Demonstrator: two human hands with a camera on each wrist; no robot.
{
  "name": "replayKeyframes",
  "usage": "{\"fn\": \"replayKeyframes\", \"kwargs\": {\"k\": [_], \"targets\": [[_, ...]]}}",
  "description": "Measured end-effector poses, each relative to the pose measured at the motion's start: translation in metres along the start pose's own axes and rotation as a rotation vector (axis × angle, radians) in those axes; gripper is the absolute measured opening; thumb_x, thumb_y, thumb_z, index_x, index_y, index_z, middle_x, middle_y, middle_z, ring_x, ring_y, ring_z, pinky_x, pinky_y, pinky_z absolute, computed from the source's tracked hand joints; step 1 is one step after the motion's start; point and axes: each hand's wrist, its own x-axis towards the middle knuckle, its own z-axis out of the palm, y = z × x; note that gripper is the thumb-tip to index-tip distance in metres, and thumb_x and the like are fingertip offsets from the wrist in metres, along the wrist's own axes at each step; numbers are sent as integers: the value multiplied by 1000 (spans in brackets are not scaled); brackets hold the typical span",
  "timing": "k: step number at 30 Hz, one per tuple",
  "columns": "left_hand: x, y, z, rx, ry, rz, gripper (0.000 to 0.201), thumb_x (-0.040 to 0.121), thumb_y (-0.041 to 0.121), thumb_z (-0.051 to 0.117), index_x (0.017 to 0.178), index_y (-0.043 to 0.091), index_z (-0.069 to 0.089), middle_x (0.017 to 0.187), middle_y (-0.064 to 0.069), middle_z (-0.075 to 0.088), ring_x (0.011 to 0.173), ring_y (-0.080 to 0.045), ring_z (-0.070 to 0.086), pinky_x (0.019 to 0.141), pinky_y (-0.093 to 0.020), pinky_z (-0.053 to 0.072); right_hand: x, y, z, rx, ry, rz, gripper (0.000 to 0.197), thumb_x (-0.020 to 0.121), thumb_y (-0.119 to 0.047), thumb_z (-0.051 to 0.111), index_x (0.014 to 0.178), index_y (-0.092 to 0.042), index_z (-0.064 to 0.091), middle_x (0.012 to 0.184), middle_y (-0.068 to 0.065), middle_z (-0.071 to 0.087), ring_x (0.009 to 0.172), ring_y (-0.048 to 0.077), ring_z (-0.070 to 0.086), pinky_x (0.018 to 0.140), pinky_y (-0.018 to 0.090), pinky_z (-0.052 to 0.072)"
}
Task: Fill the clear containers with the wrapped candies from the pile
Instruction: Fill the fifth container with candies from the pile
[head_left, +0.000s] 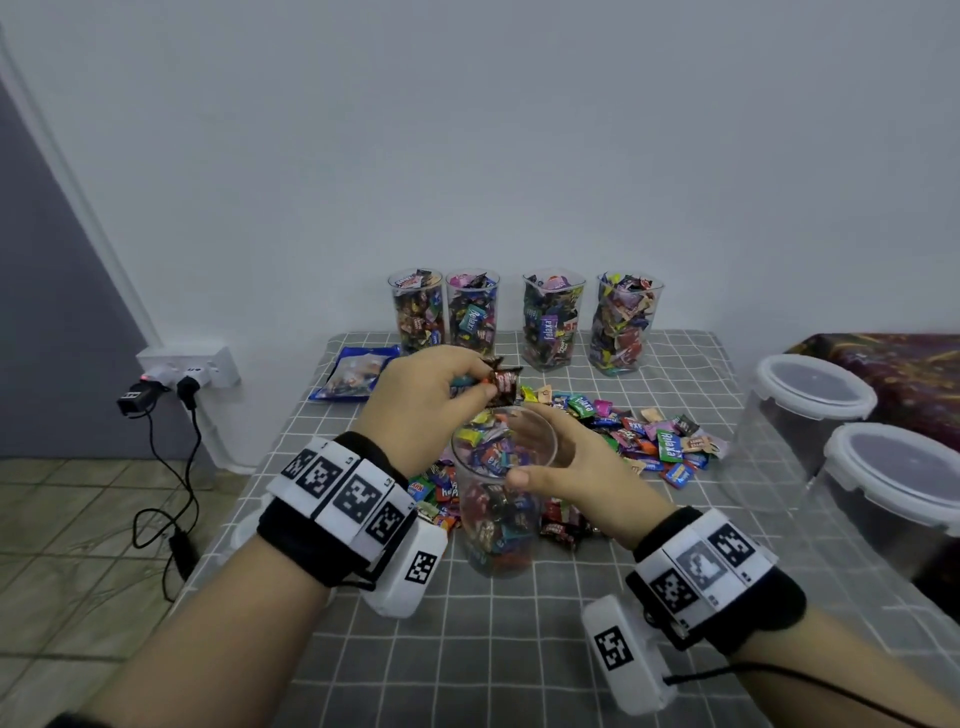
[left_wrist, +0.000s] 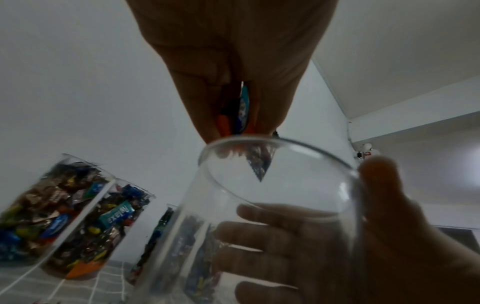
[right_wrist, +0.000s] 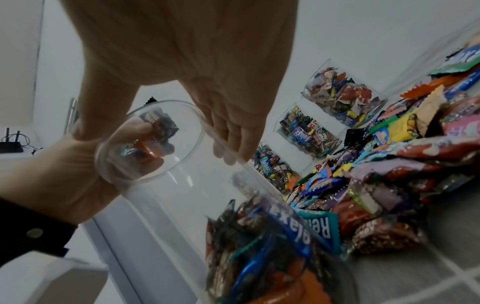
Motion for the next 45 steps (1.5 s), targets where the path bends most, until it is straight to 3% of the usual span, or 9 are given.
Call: {"fn": "replayKeyframes", "kwargs": {"k": [7, 11, 19, 24, 27, 30, 33, 37, 45], "targets": [[-8, 9, 6, 117, -170, 155, 14, 84, 20, 67, 95, 12, 73, 99, 0, 70, 92, -17, 63, 82, -37, 49, -1, 0, -2, -20, 5, -46, 77, 58, -42, 78, 127, -21, 51, 119, -12, 65, 113, 1, 58, 94, 18, 45], [-11, 9, 7, 161, -195, 179, 23, 86, 19, 66, 108, 16, 72, 118, 1, 66, 109, -14, 60, 96, -29, 44, 0, 1, -2, -24, 18, -54, 82, 57, -44, 78, 130, -21, 49, 123, -8, 62, 115, 3, 57, 97, 23, 45], [-13, 10, 5, 161, -219, 181, 27, 88, 21, 63, 114, 27, 69, 125, 7, 61, 112, -7, 56, 96, -23, 40, 1, 2, -2, 15, 1, -51, 72, 56, -37, 80, 121, -26, 51, 116, -10, 65, 111, 2, 60, 92, 18, 47], [-14, 7, 9, 48, -79, 173, 25, 88, 25, 56, 108, 21, 71, 107, 8, 69, 97, -1, 58, 87, -24, 47, 1, 3, -2, -15, 3, -41, 76, 55, -43, 79, 124, -30, 49, 127, -12, 57, 120, -1, 51, 99, 17, 42], [-13, 4, 6, -13, 103, 6, 25, 91, 18, 56, 114, 23, 67, 105, 11, 67, 92, -3, 60, 84, -30, 51, -1, -4, -4, -105, -18, -16, 55, 65, -35, 81, 111, -40, 50, 114, -19, 61, 104, -7, 59, 83, 10, 47], [-10, -3, 0, 18, 138, -149, 30, 93, 17, 53, 120, 26, 62, 114, 10, 65, 100, -6, 59, 88, -27, 47, 0, -11, -12, -283, -14, -26, 56, 66, -52, 74, 115, -43, 49, 121, -19, 57, 109, -1, 56, 92, 21, 46], [-6, -16, -3, 160, 39, -255, 41, 92, 17, 49, 131, 27, 52, 128, 6, 58, 111, -12, 55, 90, -29, 43, 2, -15, -23, -469, 114, -56, 60, 78, -60, 60, 128, -27, 52, 133, -9, 51, 121, 5, 45, 106, 34, 37], [-4, -45, 7, 354, -284, -385, 71, 86, 25, 59, 146, 30, 22, 149, -1, 33, 125, -23, 46, 100, -43, 42, 11, -15, -41, -835, 257, -77, 47, 90, -39, 58, 131, -16, 52, 145, 1, 41, 135, 15, 32, 110, 31, 23], [-7, -91, 45, 479, -695, -446, 116, 62, 46, 81, 149, 32, 5, 157, -5, 12, 142, -29, 18, 110, -50, 31, 26, 6, -50, -1171, 99, 55, 75, 84, -40, 63, 146, -20, 28, 155, 5, 21, 141, 20, 18, 114, 33, 17]]}}
